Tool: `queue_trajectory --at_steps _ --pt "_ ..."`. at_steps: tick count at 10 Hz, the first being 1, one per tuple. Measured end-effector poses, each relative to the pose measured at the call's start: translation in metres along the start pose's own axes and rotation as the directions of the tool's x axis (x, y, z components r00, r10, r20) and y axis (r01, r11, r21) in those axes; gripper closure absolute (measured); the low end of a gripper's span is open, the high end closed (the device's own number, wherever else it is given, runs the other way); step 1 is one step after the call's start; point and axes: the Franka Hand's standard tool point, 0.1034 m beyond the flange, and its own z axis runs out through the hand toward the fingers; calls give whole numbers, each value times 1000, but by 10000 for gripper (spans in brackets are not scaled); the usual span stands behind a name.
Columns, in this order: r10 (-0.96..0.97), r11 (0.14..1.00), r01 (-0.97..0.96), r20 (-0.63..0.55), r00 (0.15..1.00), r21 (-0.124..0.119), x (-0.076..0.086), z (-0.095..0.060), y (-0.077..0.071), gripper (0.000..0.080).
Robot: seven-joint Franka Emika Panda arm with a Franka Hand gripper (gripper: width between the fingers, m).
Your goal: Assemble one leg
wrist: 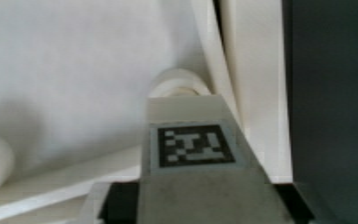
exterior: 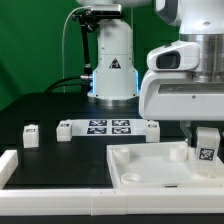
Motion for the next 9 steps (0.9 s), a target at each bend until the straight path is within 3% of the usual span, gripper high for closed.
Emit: queue_trajectory --at_steps 2,5,7,8,9 --pt "298 955 -298 -11 954 0 -2 0 1 506" --pt "640 768 -640 -15 768 6 -2 1 1 506" --pt "761 649 -761 -4 649 12 -1 1 1 506" --pt "800 600 -800 1 600 13 -2 1 0 425" --pt "775 632 -775 1 632 12 -2 1 0 425"
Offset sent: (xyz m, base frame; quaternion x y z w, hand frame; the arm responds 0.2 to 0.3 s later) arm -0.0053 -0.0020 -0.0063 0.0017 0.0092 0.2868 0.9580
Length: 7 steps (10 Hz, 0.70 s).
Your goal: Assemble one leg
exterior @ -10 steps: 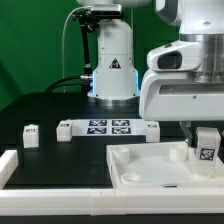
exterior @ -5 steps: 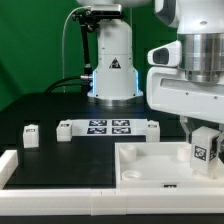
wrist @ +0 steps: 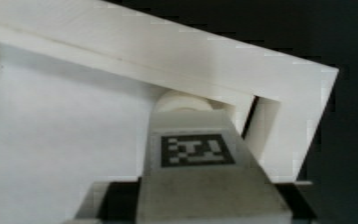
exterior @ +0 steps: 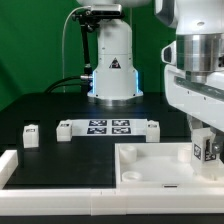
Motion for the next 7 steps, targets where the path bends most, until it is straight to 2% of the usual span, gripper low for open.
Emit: queue_trajectory --at_steps 2,5,7 --pt "-61 998 61 0 998 2 -2 1 0 179" --pt "-365 931 365 -3 931 -2 -3 2 1 151" --pt "-623 782 623 -3 782 -4 -3 0 -2 150"
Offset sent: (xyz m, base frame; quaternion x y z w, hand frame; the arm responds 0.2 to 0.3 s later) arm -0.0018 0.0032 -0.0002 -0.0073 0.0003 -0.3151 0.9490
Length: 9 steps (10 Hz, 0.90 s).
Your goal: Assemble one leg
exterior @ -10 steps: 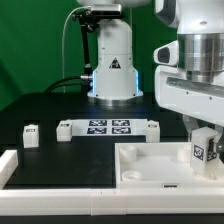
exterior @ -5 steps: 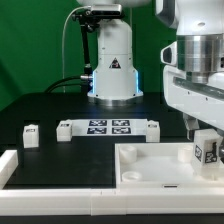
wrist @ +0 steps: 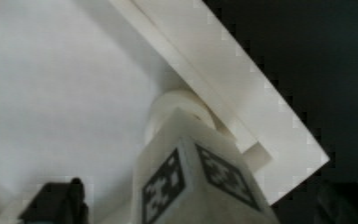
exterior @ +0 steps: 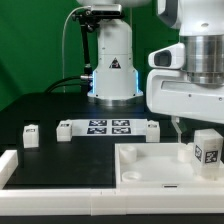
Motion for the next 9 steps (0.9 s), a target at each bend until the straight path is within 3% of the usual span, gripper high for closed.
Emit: queue_trajectory --at_steps 2,6,9 --pt "-173 985 173 2 985 -1 2 0 1 150" --pt "-510 860 510 1 860 -3 5 0 4 150" --pt "-501 865 501 2 865 -2 4 0 4 175"
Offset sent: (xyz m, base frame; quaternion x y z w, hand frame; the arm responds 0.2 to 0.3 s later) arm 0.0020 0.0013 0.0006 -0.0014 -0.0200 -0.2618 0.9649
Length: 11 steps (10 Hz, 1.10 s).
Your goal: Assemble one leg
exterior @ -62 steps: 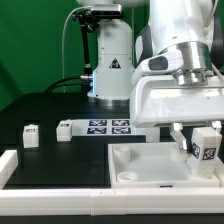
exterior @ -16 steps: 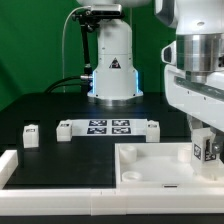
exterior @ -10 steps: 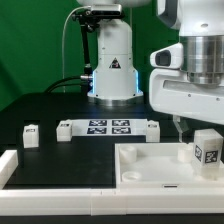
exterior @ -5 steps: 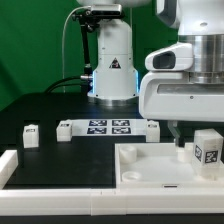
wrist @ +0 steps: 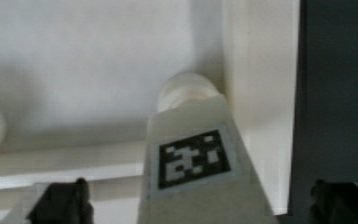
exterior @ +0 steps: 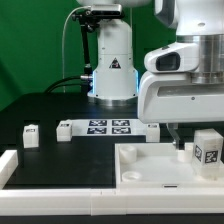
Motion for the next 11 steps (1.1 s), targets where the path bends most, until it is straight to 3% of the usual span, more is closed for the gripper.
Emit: queue_trajectory --at_steps 1,2,3,5,6,8,11 --pt "26 1000 -26 0 1000 1 0 0 0 344" --pt "26 1000 -26 0 1000 1 0 0 0 344" --pt "75 997 -75 1 997 3 0 0 0 512" --pt "283 959 -283 -5 959 5 0 0 1 511" --pt "422 906 -422 -21 906 18 0 0 2 511" --pt "646 763 -645 -22 763 22 -1 0 2 511" --pt "881 474 -880 -10 474 27 -2 1 0 509"
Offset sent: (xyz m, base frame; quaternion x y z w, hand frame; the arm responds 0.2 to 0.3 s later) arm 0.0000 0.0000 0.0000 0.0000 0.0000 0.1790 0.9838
